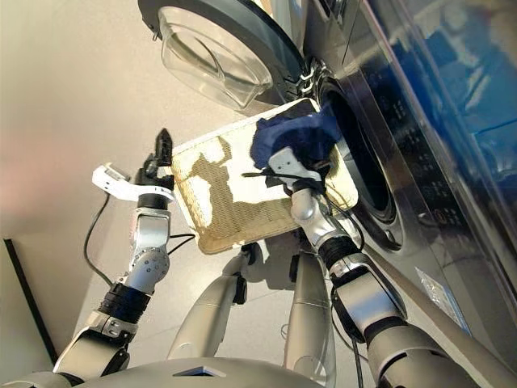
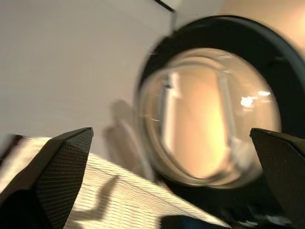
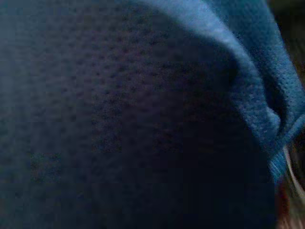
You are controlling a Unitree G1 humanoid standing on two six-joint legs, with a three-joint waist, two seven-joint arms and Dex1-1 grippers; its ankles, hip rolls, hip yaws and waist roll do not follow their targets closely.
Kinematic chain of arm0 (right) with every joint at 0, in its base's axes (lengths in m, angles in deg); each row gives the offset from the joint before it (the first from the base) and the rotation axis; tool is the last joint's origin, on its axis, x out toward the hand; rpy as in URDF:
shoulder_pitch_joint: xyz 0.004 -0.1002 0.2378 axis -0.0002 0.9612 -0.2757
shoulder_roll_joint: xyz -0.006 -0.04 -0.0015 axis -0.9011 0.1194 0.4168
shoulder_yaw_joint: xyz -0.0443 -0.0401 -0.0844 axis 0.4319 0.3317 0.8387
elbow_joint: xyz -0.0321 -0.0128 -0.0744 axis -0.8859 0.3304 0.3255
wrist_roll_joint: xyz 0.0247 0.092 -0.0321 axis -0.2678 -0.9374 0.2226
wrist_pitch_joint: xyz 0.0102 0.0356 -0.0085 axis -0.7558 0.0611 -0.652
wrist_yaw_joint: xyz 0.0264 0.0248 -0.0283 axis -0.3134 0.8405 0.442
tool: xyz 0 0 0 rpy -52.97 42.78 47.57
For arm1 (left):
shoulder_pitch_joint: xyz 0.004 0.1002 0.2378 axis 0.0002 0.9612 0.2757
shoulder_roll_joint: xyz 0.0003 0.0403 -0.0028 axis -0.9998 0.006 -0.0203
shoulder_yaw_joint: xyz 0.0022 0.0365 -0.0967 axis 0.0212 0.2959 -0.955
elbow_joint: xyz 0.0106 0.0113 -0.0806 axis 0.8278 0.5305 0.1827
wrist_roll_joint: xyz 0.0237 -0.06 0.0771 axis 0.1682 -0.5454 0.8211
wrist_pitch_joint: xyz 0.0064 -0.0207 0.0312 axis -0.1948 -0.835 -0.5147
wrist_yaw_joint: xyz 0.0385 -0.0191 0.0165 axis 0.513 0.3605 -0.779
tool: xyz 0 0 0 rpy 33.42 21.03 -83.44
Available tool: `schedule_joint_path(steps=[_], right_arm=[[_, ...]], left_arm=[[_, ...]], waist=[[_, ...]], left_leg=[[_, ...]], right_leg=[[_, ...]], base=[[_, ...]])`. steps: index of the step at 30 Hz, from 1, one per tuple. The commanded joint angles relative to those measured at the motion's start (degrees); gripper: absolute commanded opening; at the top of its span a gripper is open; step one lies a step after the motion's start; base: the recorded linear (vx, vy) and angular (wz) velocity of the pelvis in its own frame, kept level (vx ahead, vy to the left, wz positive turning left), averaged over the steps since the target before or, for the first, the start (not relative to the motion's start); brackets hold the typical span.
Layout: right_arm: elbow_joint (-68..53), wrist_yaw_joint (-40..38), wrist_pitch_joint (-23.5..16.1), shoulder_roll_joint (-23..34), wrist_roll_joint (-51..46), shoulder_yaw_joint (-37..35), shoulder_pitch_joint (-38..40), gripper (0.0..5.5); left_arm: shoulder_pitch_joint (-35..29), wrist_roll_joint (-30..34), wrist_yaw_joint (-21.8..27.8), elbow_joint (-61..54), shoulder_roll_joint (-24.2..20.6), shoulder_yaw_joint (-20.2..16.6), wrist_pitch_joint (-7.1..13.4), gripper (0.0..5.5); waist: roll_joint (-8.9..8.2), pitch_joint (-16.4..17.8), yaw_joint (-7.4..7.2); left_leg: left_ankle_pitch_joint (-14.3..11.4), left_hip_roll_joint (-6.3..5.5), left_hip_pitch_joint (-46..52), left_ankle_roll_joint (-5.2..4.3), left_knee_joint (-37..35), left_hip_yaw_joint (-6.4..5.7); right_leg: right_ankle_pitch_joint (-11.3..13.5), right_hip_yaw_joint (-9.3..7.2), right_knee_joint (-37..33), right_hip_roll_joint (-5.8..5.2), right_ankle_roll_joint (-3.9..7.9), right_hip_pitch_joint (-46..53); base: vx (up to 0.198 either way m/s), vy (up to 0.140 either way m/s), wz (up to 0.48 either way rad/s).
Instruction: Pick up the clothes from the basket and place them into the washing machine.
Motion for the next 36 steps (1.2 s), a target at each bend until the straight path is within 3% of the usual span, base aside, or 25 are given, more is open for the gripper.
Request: schedule_joint_path(steps=[1,6,13,21,27,28,30,33,36], right_arm=[[-2.5,-7.1,-2.4,0.2,-4.4,-2.6,-6.9,0.0],[0.6,-12.5,-2.2,4.5,-9.9,-8.8,-13.7,0.0],[9.2,-17.5,-5.3,16.9,-25.7,-14.2,-28.5,0.0],[8.3,-26.6,-7.1,28.3,-29.3,-15.5,-32.8,0.0],[6.8,-25.0,-7.2,26.0,-28.1,-15.2,-29.8,0.0],[7.0,-24.3,-7.6,25.0,-28.2,-15.3,-29.3,1.04],[7.4,-17.9,-9.9,22.2,-32.9,-14.8,-28.3,5.5],[9.7,-5.7,-9.8,18.5,-37.3,-11.1,-25.8,5.5],[9.4,1.7,-8.6,16.2,-36.0,-6.7,-22.9,5.5]], left_arm=[[-0.6,6.3,-2.9,-0.7,-1.6,-3.9,4.2,5.5],[0.5,8.6,-4.3,2.6,-2.6,-5.1,4.2,5.5],[2.2,10.0,-5.0,7.0,-4.9,-4.2,3.6,5.5],[3.5,9.7,-5.1,8.4,-5.4,-2.2,2.3,5.5],[2.4,9.7,-5.2,10.0,-5.3,-3.0,2.9,5.5],[2.0,9.8,-5.2,10.3,-5.3,-3.1,3.0,5.5],[1.3,9.7,-5.1,11.3,-5.4,-3.5,3.2,5.5],[0.2,9.4,-3.9,13.3,-5.7,-4.3,2.7,5.5],[-0.5,9.4,-2.8,15.4,-5.8,-5.6,2.0,5.5]], waist=[[1.63,1.5,0.31],[3.42,2.5,1.45],[4.96,3.3,3.74],[3.99,3.3,2.77],[2.61,3.1,1.72],[2.46,3.1,1.66],[1.95,3.2,1.49],[1.14,3.8,1.0],[0.27,4.4,0.57]], left_leg=[[-6.2,0.81,-2.2,0.06,8.6,-0.02],[-6.4,0.42,-6.4,0.6,10.4,-0.42],[-6.9,-0.23,-12.9,1.34,15.1,-1.26],[-7.3,-1.09,-16.7,1.05,18.2,-1.51],[-7.5,-1.13,-17.6,0.93,20.2,-1.62],[-7.6,-1.1,-17.6,0.88,20.4,-1.7],[-7.7,-1.06,-17.4,0.71,20.7,-1.75],[-7.4,-0.6,-16.3,0.36,20.0,-1.78],[-6.8,-0.03,-14.1,-0.15,17.9,-1.68]], right_leg=[[9.1,2.46,-7.9,-1.38,6.64,-0.6],[8.0,3.25,-3.6,-1.8,6.57,-6.0],[6.1,4.3,4.2,-2.71,6.68,-14.0],[5.6,4.2,8.2,-3.07,6.88,-17.8],[6.2,3.69,8.2,-3.05,6.76,-17.1],[6.3,3.57,8.1,-3.05,6.73,-16.8],[6.6,3.26,7.4,-2.96,6.65,-15.7],[7.3,2.78,5.4,-2.91,6.6,-13.3],[8.0,2.09,2.5,-2.94,6.5,-10.6]], base=[[0.0,0.0,0.0],[0.0,0.0,0.0],[0.004,0.015,0.038],[0.02,0.005,0.105],[0.0,0.0,0.0],[0.0,0.0,0.0],[0.0,0.0,0.0],[0.0,0.0,0.0],[0.0,0.0,0.0]])
